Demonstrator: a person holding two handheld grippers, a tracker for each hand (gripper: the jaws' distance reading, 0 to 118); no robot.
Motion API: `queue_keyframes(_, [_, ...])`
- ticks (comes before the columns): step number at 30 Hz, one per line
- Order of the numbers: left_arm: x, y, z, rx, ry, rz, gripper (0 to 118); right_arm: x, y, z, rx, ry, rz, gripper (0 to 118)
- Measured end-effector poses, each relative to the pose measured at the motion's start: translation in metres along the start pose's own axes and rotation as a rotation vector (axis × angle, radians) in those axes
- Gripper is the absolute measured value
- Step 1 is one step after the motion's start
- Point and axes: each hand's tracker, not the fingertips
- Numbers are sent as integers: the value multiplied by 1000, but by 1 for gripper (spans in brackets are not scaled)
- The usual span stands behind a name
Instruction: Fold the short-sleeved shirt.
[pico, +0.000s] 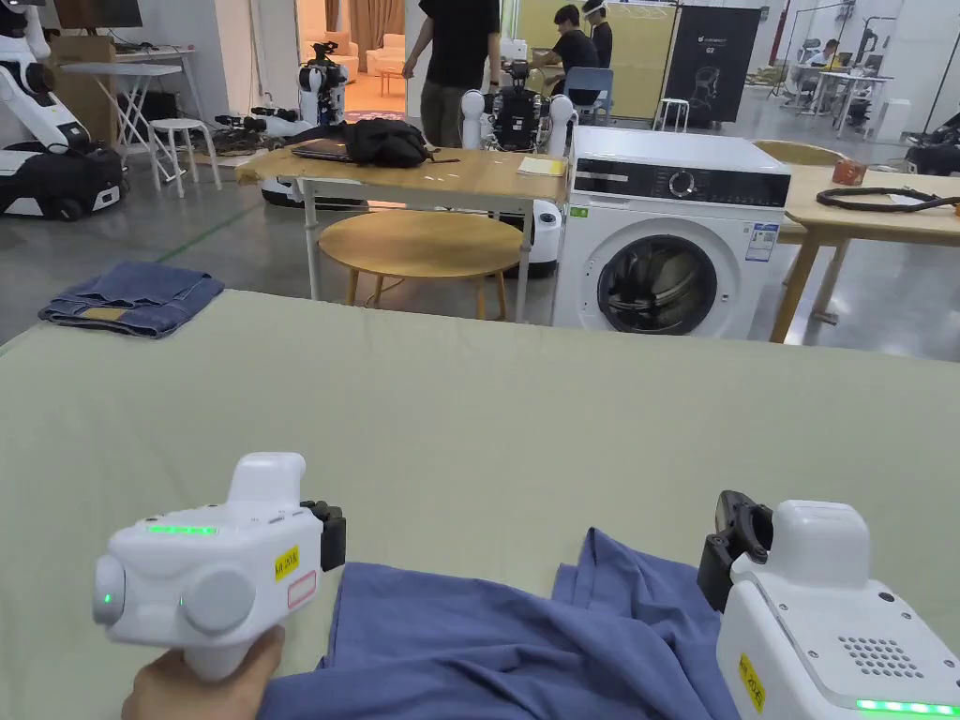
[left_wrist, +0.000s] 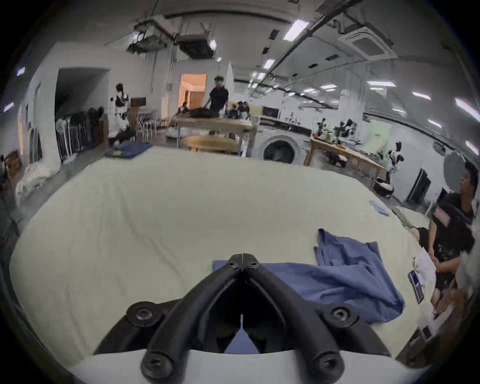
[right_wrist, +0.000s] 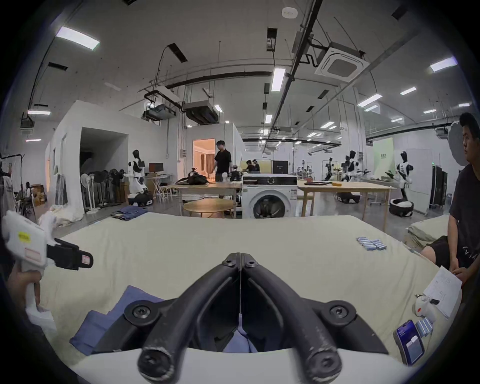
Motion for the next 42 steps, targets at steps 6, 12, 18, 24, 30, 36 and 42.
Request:
queue_keyframes(6, [-26, 27, -77, -256, -31, 61, 0, 8, -9, -8, -38, -10, 11, 0])
queue_keyframes(12, [-37, 30, -138, -478, 15, 83, 60, 29, -20, -10, -76, -41, 19, 0])
queue_keyframes(18, [-24, 7, -174, -603, 72, 9, 62, 58, -32, -10, -127, -91, 17, 0])
queue_keyframes(24, [18, -5, -168, -507, 99, -230, 0, 92, -37, -19, -201, -121, -34, 0])
queue_keyframes(30, [9, -6, -146, -449, 56, -179, 0, 128, -30, -54, -350, -113, -100, 0])
queue_keyframes(36, [2, -4, -96, -324, 3, -156, 0, 153, -30, -128, -661, -12, -116, 17])
queue_keyframes(42, [-5, -13, -71, -287, -15, -108, 0, 153, -54, -191, -831, -4, -138, 56])
